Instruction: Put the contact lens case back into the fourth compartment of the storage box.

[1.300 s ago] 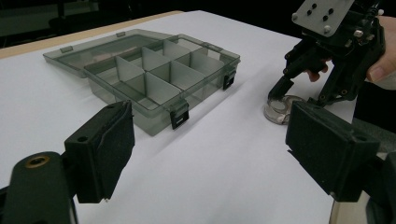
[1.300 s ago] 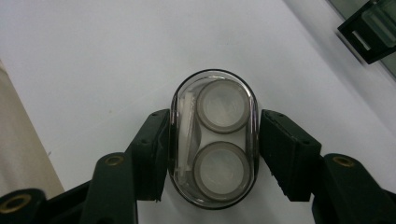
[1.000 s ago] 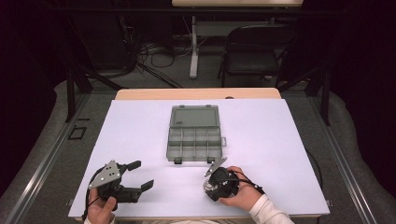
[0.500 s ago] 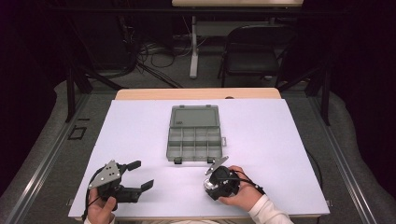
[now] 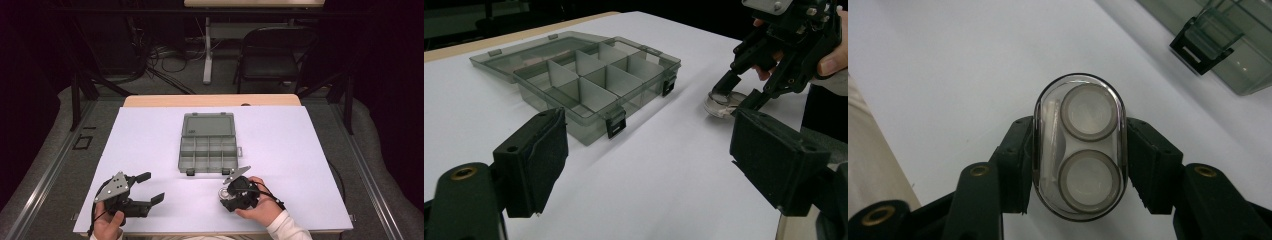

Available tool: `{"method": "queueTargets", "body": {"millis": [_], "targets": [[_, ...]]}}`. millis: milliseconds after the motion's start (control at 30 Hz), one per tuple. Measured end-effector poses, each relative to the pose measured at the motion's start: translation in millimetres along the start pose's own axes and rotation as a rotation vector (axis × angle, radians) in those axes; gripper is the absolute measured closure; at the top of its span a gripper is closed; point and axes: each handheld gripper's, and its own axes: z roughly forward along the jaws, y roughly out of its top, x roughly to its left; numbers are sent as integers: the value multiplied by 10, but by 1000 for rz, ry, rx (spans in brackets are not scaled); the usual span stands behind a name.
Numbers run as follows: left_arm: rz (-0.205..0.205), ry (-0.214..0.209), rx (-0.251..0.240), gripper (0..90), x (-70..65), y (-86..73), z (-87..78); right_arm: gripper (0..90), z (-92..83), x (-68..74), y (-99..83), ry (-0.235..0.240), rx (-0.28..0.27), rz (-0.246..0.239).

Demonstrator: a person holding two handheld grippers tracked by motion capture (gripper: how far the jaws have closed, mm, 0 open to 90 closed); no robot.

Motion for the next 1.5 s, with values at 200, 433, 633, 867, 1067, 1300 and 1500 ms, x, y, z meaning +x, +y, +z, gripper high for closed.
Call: {"method": "queueTargets", "body": {"millis": [200, 433, 633, 867, 1067, 1300, 1500], "targets": [[0, 18, 2, 162, -8, 2, -5, 487, -14, -19, -19, -11, -35, 22], [-3, 20, 3, 162, -3, 0, -3, 487, -38, -28, -44, -25, -92, 58], [-2, 14, 0, 162, -4, 0, -5, 487, -47, -34, -50, -33, -109, 65], [4, 16, 3, 162, -3, 0, -8, 487, -71, -48, -53, -44, -142, 82], [5, 6, 0, 162, -3, 0, -12, 487, -73, -49, -52, -55, -161, 92], [10, 9, -7, 162, -6, -2, -18, 487, -88, -59, -18, -57, -180, 98], [22, 1, -12, 162, -21, -2, -20, 487, -87, -64, 7, -54, -173, 93]]}}
